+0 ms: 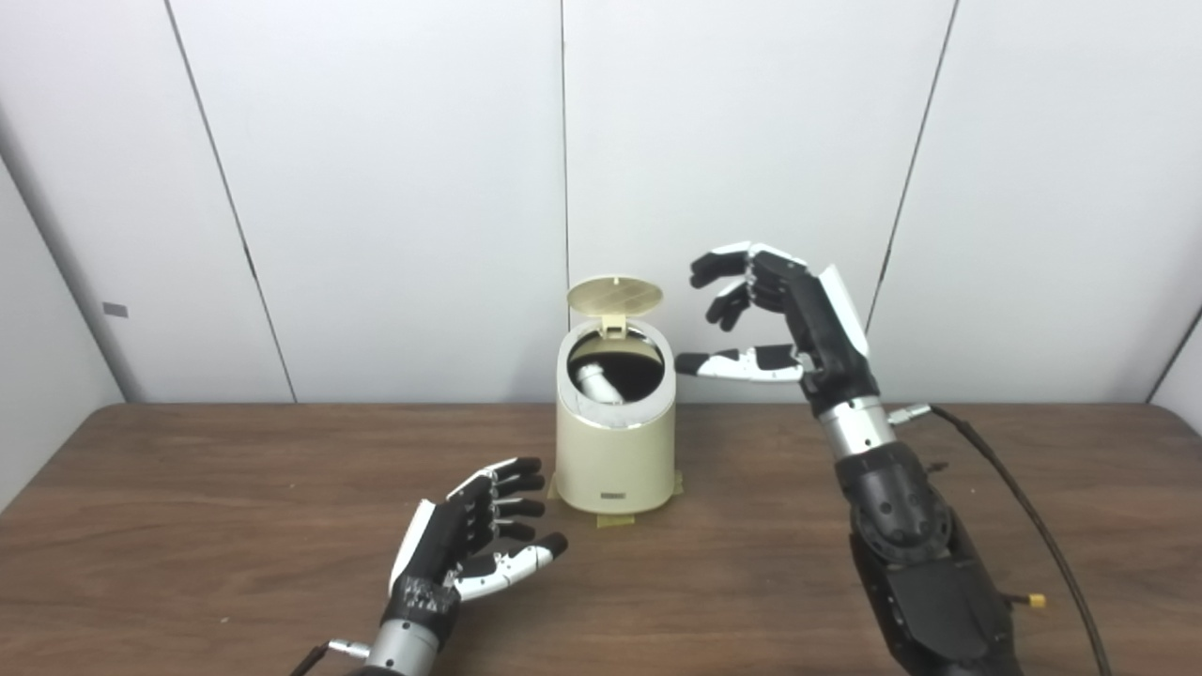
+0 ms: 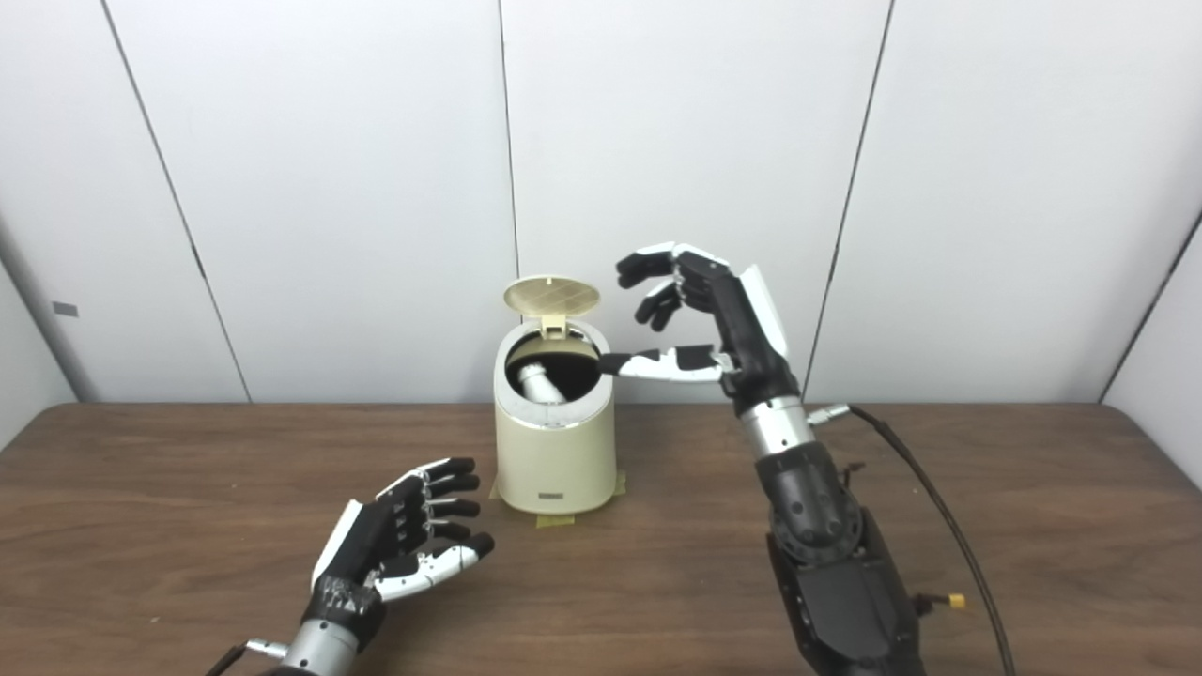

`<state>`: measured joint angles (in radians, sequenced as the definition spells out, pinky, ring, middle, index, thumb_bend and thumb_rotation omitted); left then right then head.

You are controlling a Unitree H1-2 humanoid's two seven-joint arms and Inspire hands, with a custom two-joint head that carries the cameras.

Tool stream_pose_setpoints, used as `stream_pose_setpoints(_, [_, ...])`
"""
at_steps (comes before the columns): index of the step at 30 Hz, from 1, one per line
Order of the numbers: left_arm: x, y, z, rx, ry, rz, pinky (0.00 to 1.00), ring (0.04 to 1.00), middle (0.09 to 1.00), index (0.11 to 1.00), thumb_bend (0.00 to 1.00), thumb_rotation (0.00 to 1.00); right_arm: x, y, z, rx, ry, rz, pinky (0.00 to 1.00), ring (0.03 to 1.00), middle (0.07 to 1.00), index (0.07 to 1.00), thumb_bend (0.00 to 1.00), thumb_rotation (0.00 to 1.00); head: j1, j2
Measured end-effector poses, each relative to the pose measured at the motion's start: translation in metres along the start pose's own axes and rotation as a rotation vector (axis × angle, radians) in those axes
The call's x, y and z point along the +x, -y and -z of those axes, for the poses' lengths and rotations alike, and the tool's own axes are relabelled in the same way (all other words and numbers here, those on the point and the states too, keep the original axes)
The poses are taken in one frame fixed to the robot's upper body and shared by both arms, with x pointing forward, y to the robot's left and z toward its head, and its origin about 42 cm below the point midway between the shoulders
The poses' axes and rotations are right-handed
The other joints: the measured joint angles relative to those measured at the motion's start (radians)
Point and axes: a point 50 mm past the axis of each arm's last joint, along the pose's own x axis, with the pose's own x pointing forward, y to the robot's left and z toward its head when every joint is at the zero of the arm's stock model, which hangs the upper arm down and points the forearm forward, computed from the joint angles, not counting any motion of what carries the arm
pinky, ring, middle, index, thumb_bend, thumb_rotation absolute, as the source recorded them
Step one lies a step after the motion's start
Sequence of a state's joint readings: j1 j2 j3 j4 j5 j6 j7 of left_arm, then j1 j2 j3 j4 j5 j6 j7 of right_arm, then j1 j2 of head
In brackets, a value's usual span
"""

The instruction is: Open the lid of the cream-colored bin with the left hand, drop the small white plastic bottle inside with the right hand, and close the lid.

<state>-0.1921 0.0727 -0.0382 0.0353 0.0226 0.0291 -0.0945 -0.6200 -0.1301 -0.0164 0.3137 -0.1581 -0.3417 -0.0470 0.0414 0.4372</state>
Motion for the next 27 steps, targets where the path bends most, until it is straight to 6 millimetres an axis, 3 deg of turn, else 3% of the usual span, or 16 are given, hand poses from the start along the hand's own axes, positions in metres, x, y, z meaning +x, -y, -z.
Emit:
stream_pose_setpoints(5, [0.0,-0.002,0.0,0.001,-0.001,-0.002,0.62,0.697,0.765,0.787,0.69,0.03,-0.048,0.024,0.017,0.013,-0.059,0.052,0.4,0.493,0.707,0.716,0.75,0.0,-0.002,-0.002])
stream_pose_setpoints(10, [-0.001,-0.005,0.0,0.008,0.0,-0.007,0.62,0.691,0.762,0.785,0.68,0.04,-0.11,0.035,0.045,0.09,-0.291,0.086,0.66,0.7,0.827,0.824,0.76,0.11,0.002,0.0])
stream_pose_setpoints(13, [-0.001,-0.006,0.0,0.006,0.004,-0.009,0.62,0.691,0.761,0.781,0.69,0.05,-0.135,0.033,0.054,0.148,-0.358,0.092,0.69,0.766,0.855,0.846,0.77,0.17,0.002,0.0])
stream_pose_setpoints(15, [-0.001,-0.007,0.0,0.001,0.009,-0.019,0.63,0.713,0.781,0.788,0.72,0.1,-0.139,0.03,0.059,0.185,-0.37,0.094,0.66,0.767,0.868,0.867,0.78,0.24,0.002,0.002])
stream_pose_setpoints(20, [-0.001,-0.006,-0.001,-0.021,0.031,-0.055,0.66,0.777,0.828,0.821,0.75,0.19,-0.141,0.024,0.068,0.25,-0.351,0.092,0.66,0.764,0.868,0.871,0.82,0.29,0.011,-0.005])
stream_pose_setpoints(24, [0.001,-0.008,-0.004,0.007,0.052,-0.077,0.73,0.879,0.918,0.928,0.8,0.31,-0.135,0.017,0.07,0.267,-0.323,0.088,0.75,0.786,0.869,0.867,0.87,0.34,0.012,-0.006])
stream_pose_setpoints(27, [0.011,-0.017,-0.015,0.068,0.08,-0.077,0.8,0.926,0.963,0.985,0.85,0.36,-0.133,0.016,0.07,0.275,-0.319,0.089,0.74,0.802,0.875,0.866,0.87,0.32,0.014,-0.009])
